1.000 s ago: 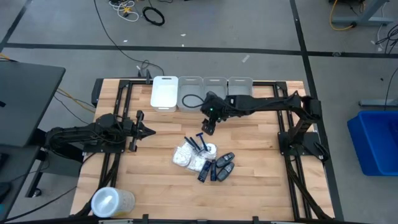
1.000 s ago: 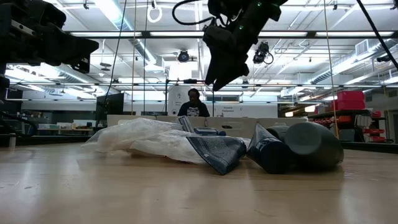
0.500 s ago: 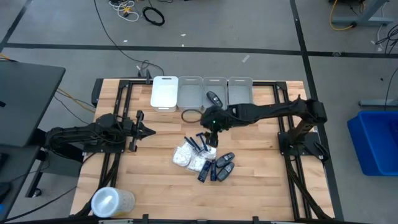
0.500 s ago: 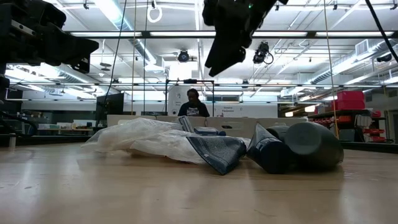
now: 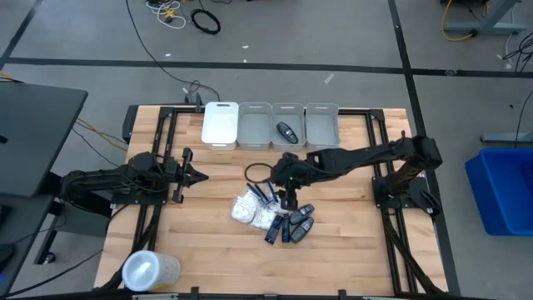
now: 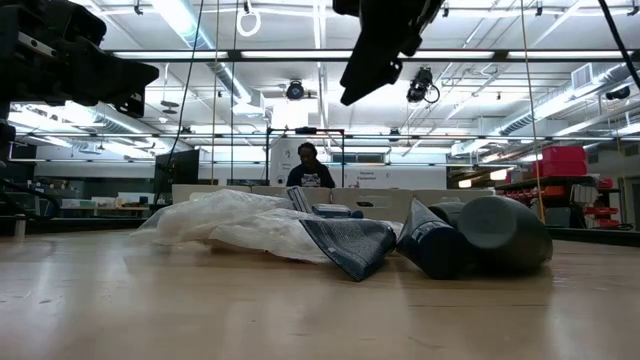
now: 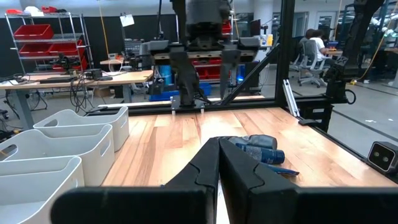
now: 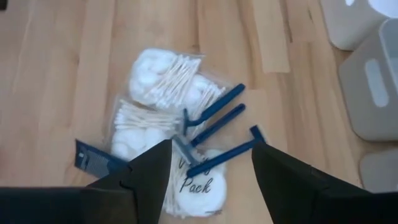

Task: Pick & Place Travel size toiletries
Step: Put the gray deodorant into the middle gray bin

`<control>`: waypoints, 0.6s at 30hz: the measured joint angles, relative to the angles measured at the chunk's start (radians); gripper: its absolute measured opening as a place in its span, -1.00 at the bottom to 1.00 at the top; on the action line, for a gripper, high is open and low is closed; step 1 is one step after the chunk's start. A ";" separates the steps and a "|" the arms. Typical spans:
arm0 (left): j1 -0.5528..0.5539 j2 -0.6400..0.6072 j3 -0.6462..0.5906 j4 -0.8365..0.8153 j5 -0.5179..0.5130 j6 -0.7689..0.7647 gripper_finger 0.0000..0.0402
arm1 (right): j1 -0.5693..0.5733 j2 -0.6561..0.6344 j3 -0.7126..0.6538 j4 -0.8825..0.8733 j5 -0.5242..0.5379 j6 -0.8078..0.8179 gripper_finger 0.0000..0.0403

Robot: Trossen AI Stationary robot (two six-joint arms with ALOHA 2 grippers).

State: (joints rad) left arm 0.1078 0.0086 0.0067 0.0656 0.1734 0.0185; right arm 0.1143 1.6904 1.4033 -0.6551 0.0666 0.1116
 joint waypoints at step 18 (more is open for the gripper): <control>0.000 0.000 0.000 0.000 -0.002 0.000 -0.92 | 0.045 -0.150 0.000 -0.193 -0.044 -0.070 0.02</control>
State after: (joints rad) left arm 0.1079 0.0086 0.0064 0.0657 0.1712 0.0185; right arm 0.1596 1.5408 1.4033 -0.8484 0.0229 0.0411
